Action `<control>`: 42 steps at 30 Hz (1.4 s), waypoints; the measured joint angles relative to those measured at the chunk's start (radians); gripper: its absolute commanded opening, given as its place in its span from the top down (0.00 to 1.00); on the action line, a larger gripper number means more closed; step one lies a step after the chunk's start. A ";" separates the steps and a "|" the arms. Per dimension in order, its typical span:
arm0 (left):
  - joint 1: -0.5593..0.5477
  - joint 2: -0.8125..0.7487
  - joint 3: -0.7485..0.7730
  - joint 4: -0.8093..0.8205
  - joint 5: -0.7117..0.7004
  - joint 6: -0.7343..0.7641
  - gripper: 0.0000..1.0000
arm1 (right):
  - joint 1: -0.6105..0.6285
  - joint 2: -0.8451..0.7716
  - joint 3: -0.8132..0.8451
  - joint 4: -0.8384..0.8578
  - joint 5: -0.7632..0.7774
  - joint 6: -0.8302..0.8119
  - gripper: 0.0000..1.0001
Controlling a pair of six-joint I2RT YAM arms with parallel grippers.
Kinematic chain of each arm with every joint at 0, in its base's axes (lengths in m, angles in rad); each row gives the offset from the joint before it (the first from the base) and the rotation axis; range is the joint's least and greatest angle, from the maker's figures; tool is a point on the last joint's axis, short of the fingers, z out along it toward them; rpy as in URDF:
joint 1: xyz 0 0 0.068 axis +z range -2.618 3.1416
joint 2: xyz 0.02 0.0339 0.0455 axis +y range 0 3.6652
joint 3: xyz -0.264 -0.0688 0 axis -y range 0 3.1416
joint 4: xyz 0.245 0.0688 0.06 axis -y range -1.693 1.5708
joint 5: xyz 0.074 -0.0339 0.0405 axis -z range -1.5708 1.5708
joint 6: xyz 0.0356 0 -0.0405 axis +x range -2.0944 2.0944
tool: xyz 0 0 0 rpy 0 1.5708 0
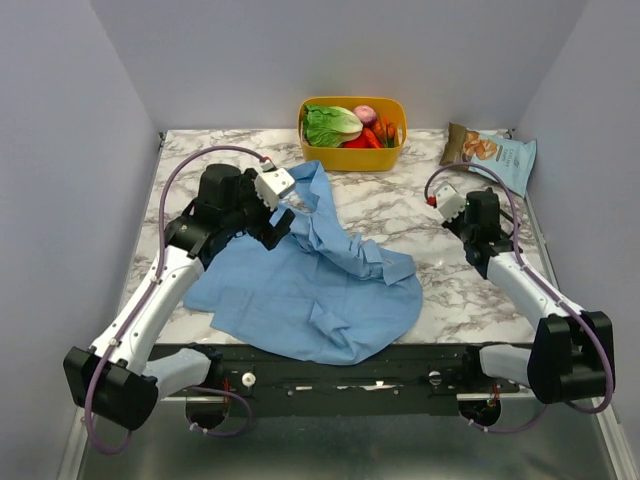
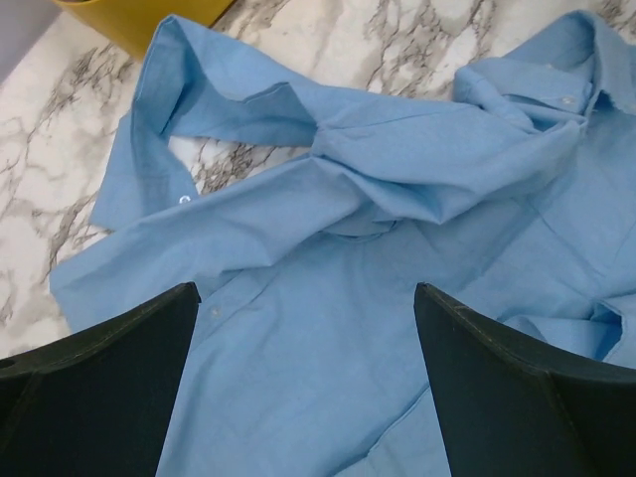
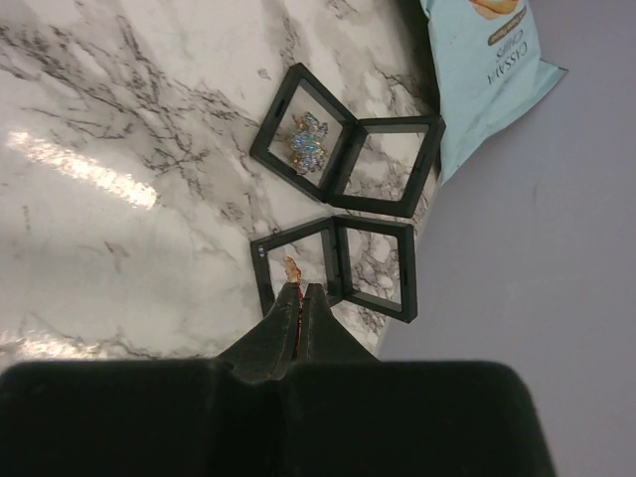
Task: Remove the brooch from the garment
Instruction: Place the brooch in the brooch box.
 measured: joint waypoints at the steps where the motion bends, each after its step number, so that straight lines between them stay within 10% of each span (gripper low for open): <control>1: 0.009 -0.003 0.000 -0.012 -0.010 0.006 0.01 | -0.011 0.005 -0.006 0.016 0.002 -0.008 1.00; 42: 0.262 0.084 -0.063 -0.053 0.135 -0.048 0.01 | -0.176 0.259 -0.038 0.337 0.006 -0.066 1.00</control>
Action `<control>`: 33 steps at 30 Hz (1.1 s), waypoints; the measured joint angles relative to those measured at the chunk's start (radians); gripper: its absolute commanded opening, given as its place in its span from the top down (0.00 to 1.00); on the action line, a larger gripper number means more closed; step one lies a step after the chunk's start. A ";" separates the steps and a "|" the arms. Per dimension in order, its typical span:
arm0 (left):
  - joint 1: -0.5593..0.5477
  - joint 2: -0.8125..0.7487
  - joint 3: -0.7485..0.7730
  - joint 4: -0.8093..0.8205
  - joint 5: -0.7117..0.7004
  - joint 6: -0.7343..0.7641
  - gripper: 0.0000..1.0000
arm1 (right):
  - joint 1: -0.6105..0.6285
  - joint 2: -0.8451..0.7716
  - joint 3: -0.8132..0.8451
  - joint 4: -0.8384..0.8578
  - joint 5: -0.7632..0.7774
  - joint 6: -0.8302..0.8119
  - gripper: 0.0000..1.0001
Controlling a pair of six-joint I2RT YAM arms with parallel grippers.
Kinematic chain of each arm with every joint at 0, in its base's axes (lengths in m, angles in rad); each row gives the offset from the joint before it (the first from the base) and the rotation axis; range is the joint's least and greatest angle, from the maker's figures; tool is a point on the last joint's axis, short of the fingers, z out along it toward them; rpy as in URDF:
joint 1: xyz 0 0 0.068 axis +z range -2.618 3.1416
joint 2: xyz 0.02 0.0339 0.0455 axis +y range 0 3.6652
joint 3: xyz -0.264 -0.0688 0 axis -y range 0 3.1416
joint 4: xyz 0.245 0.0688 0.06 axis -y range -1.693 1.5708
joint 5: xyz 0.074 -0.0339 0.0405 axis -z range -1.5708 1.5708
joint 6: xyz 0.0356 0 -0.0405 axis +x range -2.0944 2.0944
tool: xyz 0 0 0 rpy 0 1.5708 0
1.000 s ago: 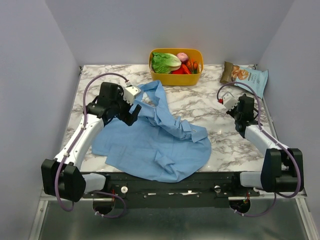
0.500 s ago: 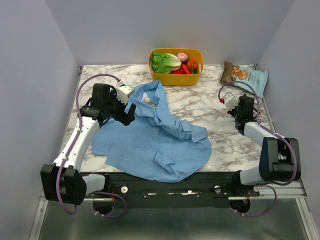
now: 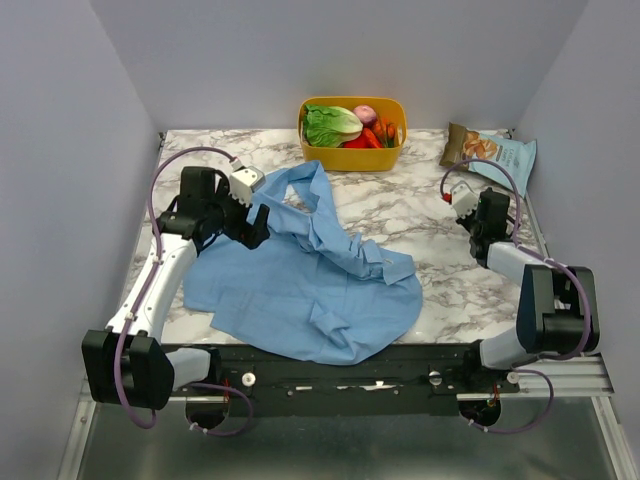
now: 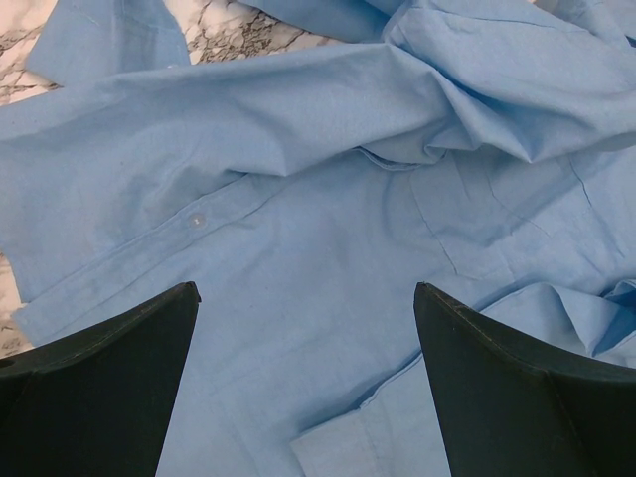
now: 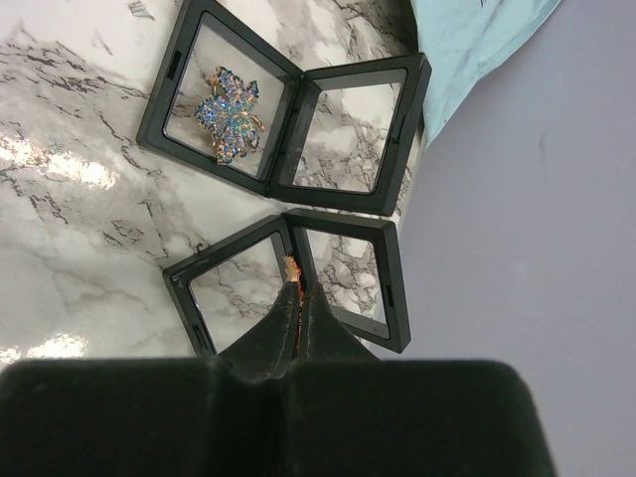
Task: Remove the brooch from the garment
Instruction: Place the brooch in the brooch box.
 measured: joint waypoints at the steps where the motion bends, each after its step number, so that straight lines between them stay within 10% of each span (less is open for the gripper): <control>1: 0.000 0.000 -0.002 0.003 0.004 -0.001 0.01 | -0.001 0.001 0.000 0.002 0.000 0.002 1.00; 33: 0.012 -0.002 -0.023 0.021 0.068 -0.016 0.01 | -0.040 0.078 -0.001 0.047 -0.001 0.015 1.00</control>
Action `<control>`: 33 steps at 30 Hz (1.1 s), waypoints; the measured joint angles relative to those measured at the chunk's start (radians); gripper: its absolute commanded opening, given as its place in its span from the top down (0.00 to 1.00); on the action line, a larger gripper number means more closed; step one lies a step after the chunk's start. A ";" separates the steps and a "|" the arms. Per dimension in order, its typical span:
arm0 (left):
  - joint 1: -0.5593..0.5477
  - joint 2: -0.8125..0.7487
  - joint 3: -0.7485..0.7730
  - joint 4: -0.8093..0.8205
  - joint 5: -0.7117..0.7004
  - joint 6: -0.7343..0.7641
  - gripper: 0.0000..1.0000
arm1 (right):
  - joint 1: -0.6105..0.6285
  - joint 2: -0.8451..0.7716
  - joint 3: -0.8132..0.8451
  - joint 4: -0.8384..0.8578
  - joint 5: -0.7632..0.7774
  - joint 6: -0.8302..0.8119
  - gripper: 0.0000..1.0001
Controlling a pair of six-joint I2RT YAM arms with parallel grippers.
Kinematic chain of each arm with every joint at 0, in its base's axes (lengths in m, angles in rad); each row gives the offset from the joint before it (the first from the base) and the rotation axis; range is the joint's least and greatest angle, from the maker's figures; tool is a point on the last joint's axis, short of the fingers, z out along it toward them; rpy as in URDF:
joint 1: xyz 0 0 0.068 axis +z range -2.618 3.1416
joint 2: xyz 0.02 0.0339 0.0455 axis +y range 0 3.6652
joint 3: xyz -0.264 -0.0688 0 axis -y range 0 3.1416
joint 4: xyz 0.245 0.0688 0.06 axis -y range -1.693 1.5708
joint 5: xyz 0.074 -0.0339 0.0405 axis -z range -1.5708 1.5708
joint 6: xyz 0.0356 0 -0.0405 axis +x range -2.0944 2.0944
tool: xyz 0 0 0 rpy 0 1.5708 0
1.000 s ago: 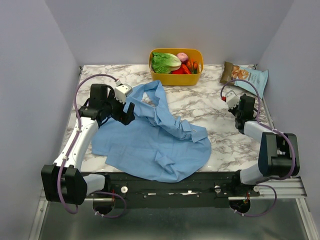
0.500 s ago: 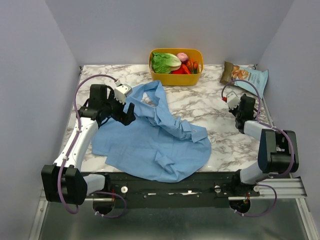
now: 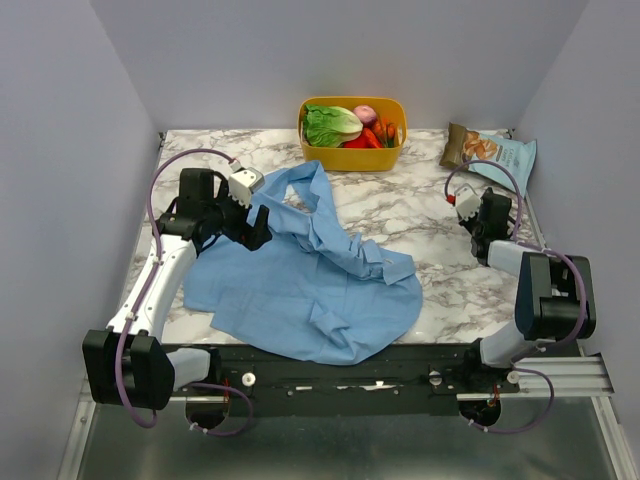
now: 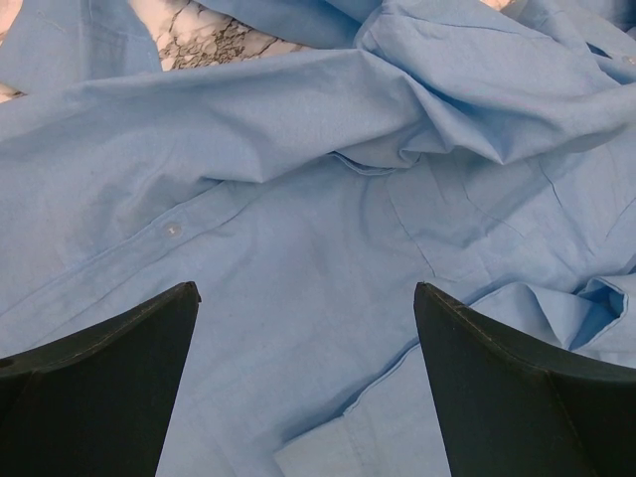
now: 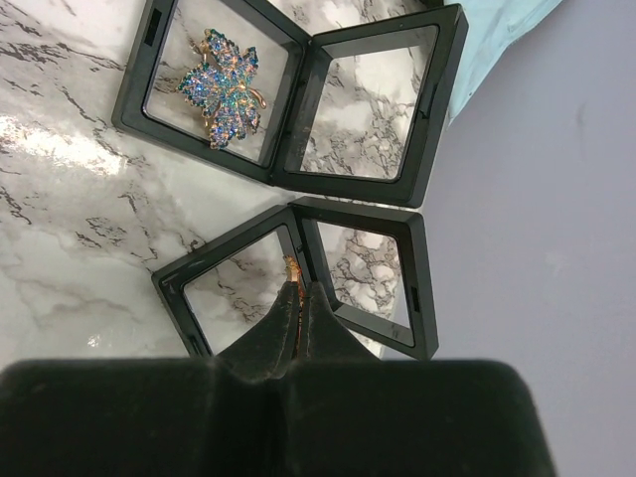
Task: Remove the brooch from the garment
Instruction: Place the brooch in the brooch box.
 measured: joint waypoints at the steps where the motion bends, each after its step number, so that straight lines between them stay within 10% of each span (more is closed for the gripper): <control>1: 0.000 0.000 0.000 0.000 0.000 0.000 0.01 | -0.001 0.003 0.000 0.002 0.000 0.000 1.00; 33: 0.014 0.000 0.000 0.002 0.029 -0.005 0.01 | -0.010 0.039 0.025 -0.005 -0.050 0.027 0.83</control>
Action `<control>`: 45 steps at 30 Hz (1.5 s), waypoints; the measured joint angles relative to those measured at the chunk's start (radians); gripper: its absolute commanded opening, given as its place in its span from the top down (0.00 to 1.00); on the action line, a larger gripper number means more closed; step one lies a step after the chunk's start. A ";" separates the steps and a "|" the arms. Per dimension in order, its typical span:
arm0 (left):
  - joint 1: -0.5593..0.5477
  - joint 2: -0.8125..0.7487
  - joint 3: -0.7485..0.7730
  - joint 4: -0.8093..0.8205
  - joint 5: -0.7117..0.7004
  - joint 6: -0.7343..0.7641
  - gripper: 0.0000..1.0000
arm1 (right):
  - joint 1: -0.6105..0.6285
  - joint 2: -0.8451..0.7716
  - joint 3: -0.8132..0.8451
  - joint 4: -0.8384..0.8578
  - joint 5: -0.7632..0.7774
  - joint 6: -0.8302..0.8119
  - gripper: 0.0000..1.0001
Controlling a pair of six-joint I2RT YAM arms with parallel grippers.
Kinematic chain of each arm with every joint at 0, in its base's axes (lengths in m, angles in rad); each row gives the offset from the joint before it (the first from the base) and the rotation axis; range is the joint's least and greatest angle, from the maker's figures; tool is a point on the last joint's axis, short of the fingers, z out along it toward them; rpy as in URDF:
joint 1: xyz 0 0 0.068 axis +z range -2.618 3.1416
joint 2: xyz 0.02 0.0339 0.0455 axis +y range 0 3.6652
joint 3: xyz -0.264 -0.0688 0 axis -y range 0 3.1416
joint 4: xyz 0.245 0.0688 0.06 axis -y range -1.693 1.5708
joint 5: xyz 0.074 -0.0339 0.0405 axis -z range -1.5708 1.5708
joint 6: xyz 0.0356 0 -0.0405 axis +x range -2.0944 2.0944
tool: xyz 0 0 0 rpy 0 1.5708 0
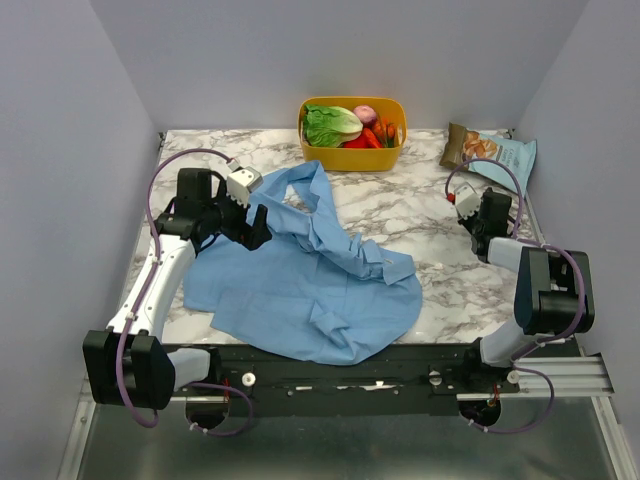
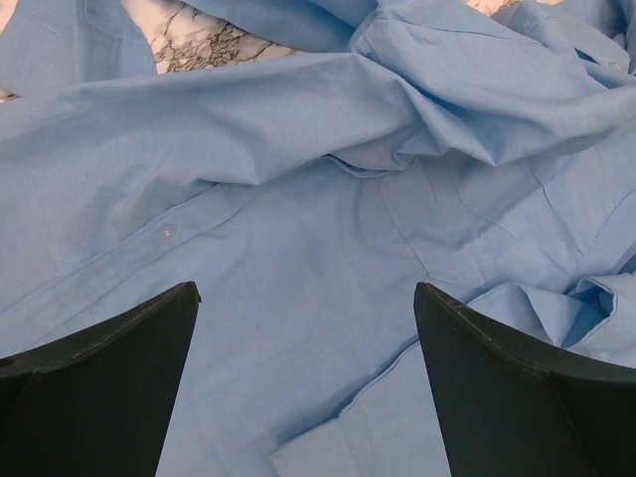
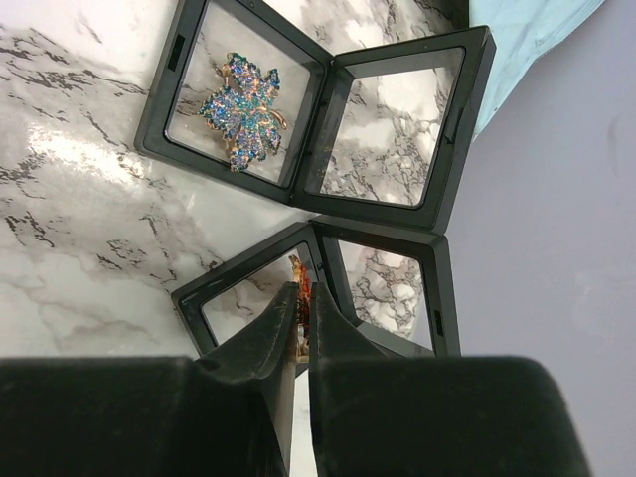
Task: Remove the brooch from the garment
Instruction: Place the brooch in the brooch box.
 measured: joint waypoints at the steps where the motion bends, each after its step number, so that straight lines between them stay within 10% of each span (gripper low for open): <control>1: 0.001 0.000 0.000 0.000 0.001 0.000 0.01 | 0.000 0.000 0.001 -0.002 -0.001 0.000 0.82; 17: 0.008 0.000 -0.003 0.003 0.011 0.000 0.01 | 0.000 -0.001 0.008 -0.032 -0.019 0.007 0.76; 45: 0.016 -0.002 -0.018 0.008 0.023 -0.003 0.01 | 0.000 -0.020 0.015 -0.104 -0.025 -0.046 1.00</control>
